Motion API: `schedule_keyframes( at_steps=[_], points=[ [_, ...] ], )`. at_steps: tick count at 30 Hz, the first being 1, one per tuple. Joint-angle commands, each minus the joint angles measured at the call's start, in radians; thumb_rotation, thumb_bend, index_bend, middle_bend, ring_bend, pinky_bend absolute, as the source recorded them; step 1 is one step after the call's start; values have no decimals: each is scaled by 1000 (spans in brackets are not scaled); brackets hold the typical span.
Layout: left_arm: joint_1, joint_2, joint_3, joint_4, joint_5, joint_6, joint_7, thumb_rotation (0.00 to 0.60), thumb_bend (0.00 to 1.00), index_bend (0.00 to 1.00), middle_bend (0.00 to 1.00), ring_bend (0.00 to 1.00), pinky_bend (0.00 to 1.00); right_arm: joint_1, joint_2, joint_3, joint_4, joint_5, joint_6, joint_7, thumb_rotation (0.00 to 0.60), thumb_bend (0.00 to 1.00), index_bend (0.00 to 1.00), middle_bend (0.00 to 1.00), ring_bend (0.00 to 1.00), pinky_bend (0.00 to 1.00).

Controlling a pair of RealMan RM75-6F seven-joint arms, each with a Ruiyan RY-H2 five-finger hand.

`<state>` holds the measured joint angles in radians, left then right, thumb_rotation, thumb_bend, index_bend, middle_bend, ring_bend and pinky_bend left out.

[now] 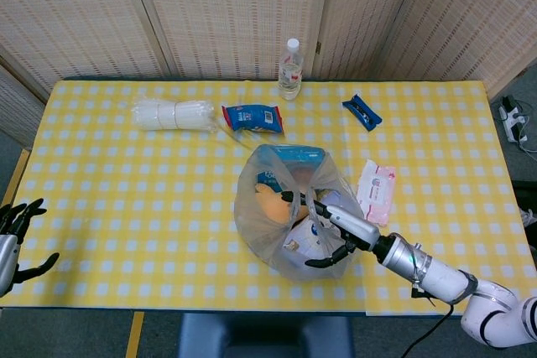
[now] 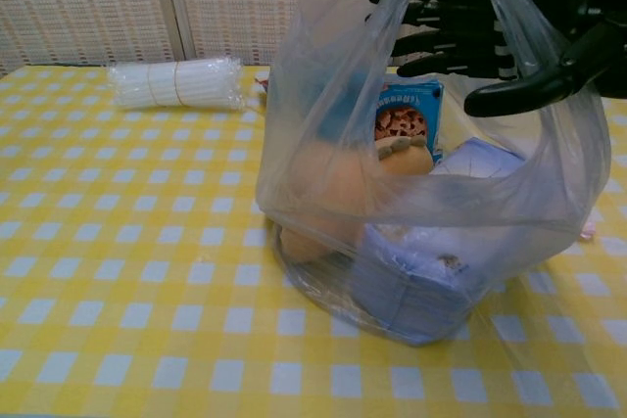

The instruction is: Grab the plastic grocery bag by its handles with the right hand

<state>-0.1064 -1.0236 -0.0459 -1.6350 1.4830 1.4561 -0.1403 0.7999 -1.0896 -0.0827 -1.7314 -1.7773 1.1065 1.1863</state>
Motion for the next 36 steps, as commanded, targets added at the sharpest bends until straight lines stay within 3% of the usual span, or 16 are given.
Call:
schedule_keyframes(
  at_steps=[1, 14, 25, 30, 36],
  points=[
    [2, 2, 0, 0, 1, 3, -3, 600, 267, 85, 251, 120, 0, 13, -13, 12, -2, 6, -9, 1, 600, 237, 0, 21, 38, 0],
    [8, 9, 0, 0, 8, 12, -23, 600, 267, 84, 251, 120, 0, 63, -108, 63, 34, 18, -22, 35, 600, 232, 0, 22, 39, 0],
    [9, 15, 1, 3, 13, 14, -43, 600, 267, 79, 251, 121, 0, 69, -173, 113, 60, 32, 36, -6, 600, 233, 0, 21, 33, 0],
    [11, 18, 2, 1, 15, 16, -45, 600, 267, 77, 251, 121, 0, 80, -225, 132, 103, 41, 51, 22, 600, 231, 0, 21, 93, 0],
    [13, 21, 2, -2, 15, 19, -48, 600, 267, 75, 252, 121, 0, 102, -271, 153, 152, 39, 65, 61, 600, 228, 0, 21, 92, 0]
  ],
)
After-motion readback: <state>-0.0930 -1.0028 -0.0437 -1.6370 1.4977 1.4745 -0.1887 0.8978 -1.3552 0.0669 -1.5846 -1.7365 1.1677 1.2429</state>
